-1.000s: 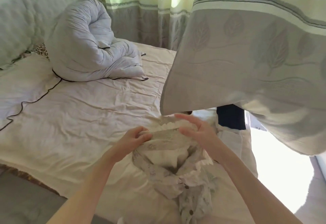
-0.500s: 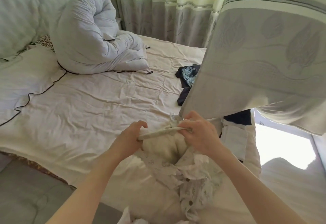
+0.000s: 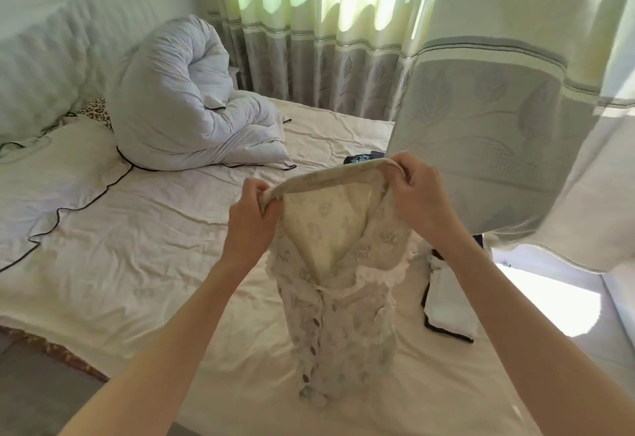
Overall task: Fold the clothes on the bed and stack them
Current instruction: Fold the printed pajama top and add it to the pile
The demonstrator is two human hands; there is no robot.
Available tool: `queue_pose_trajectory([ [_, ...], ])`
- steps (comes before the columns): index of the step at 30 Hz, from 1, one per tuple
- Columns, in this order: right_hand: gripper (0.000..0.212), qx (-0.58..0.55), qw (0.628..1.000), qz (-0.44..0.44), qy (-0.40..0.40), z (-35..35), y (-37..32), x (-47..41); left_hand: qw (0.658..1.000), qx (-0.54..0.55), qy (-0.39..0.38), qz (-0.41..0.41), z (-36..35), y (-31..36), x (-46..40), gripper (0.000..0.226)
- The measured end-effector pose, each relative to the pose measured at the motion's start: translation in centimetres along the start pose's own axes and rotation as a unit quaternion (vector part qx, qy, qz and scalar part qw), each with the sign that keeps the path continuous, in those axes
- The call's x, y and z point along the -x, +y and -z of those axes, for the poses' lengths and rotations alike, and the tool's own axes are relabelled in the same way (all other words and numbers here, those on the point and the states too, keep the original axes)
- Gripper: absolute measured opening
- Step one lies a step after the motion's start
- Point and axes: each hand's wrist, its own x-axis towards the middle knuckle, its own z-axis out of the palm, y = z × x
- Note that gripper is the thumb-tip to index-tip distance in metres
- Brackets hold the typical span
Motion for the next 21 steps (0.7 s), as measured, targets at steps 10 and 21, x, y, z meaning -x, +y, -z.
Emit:
queue_pose_trajectory([
  [10, 0.011, 0.005, 0.994, 0.040, -0.097, 2.2, -3.1, -7.0, 0.975, -0.147, -0.097, -0.133, 7.2, 6.7, -9.5, 0.027],
  [21, 0.022, 0.115, 0.982, 0.133, 0.074, 2.4, -9.4, -12.0, 0.963, -0.144, 0.192, -0.120, 14.1, 11.7, -11.6, 0.031],
])
